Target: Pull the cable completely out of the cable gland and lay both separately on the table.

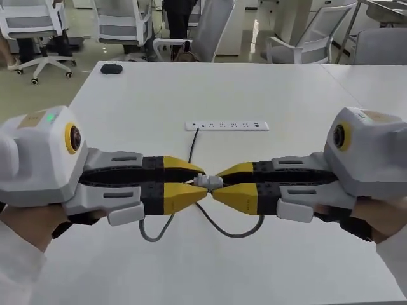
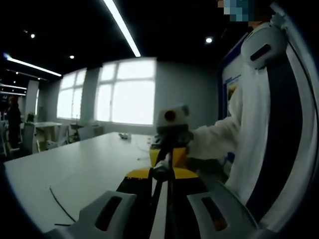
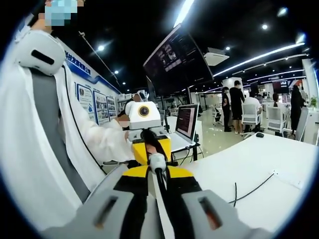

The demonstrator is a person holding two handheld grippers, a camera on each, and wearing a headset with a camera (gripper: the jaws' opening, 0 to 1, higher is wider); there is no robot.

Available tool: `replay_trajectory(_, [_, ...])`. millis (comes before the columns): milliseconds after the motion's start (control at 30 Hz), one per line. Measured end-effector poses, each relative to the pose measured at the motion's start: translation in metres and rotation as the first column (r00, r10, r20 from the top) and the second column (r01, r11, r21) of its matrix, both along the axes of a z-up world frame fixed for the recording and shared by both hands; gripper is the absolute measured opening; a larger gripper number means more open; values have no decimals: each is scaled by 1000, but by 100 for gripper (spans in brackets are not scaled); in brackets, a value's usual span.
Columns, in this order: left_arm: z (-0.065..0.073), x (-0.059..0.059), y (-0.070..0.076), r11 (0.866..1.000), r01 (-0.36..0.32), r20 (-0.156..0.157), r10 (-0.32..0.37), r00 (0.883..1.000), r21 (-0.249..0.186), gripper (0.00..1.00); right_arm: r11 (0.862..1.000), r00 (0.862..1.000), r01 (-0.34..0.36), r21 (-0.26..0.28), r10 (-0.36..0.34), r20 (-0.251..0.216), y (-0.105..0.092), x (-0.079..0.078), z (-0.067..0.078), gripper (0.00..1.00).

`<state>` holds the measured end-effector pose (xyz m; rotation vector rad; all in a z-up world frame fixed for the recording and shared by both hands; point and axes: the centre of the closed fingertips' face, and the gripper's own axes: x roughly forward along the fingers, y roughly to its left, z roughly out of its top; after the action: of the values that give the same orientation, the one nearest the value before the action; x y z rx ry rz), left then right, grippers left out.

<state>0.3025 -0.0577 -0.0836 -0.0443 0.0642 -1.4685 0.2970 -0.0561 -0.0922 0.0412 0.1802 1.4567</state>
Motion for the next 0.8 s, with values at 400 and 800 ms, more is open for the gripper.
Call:
replay_trajectory(400, [-7,0,1,998,22,-54,-18,998,67,14,997,993,-9,-71,17,118,3,-5,-5,10])
replay_trajectory(800, [-13,-3,6,995,51,-169,-36,985,88,13,993,963,-6,-118,38,268,7,-8,-12,10])
